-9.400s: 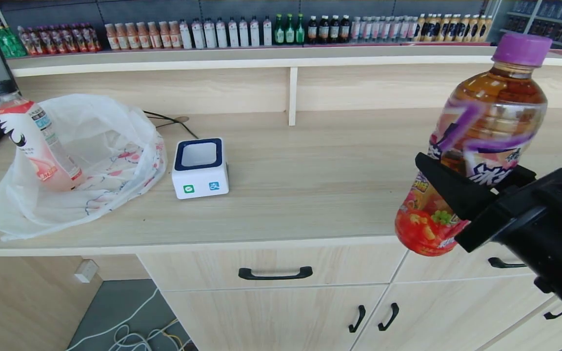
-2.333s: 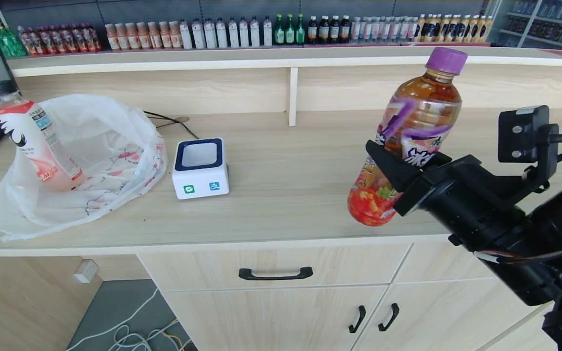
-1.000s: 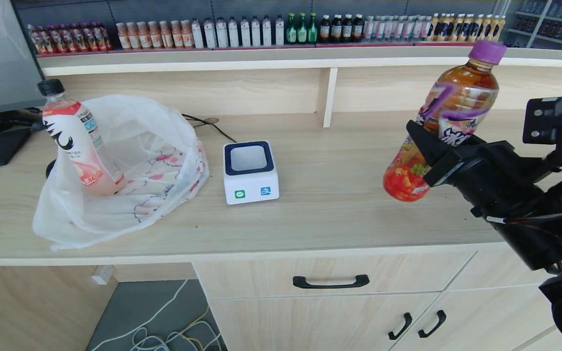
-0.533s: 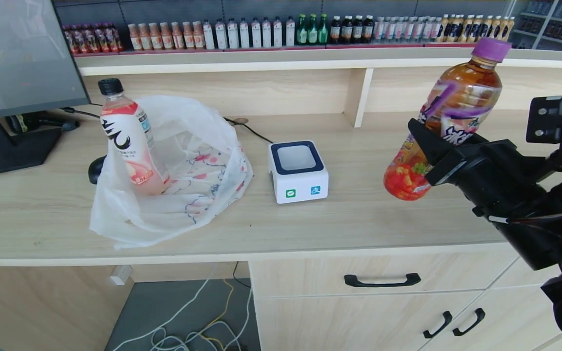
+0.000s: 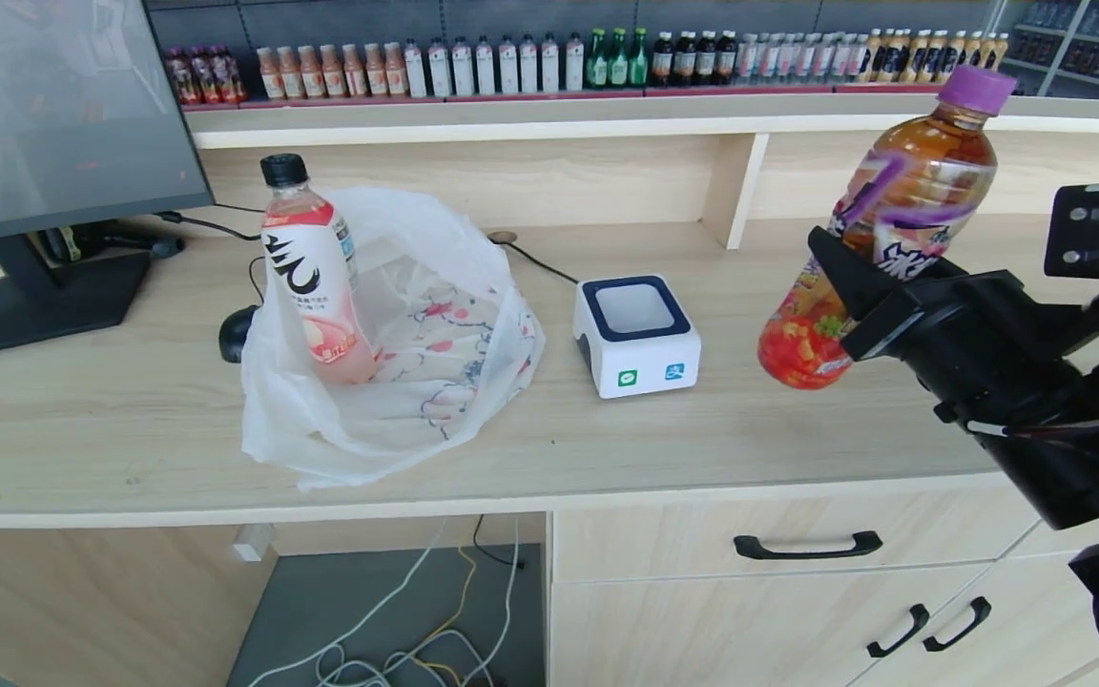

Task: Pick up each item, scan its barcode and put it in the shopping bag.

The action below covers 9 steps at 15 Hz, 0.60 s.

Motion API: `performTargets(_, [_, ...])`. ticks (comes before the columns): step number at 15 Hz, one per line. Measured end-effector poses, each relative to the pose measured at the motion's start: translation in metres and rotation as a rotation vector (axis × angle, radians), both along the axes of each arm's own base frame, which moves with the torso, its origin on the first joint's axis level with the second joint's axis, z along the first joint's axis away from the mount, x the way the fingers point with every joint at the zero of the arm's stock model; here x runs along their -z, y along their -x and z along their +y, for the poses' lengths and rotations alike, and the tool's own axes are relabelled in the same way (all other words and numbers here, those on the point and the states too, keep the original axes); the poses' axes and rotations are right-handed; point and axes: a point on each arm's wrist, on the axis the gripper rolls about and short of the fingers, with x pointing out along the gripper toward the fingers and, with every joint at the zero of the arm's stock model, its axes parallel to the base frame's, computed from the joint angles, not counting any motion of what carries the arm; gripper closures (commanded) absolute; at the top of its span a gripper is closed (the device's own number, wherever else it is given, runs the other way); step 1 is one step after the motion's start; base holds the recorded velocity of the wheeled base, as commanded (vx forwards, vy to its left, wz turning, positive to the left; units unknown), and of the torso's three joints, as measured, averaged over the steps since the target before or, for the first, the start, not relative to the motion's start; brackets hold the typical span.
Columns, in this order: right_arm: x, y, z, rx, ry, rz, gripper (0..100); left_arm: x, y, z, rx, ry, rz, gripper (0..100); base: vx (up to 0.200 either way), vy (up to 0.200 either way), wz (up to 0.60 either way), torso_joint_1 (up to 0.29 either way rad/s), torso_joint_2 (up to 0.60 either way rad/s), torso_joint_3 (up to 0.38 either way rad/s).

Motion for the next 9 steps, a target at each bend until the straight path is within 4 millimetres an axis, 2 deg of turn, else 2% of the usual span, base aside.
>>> performTargets(9, [0.0004,0.0019,-0.0038,0.011,0.012,0.006,100,0.0000,0.0000,0.0000,0.000,0.000,0.000,0,0.000,0.000,0.00,0.000,0.00,0.000])
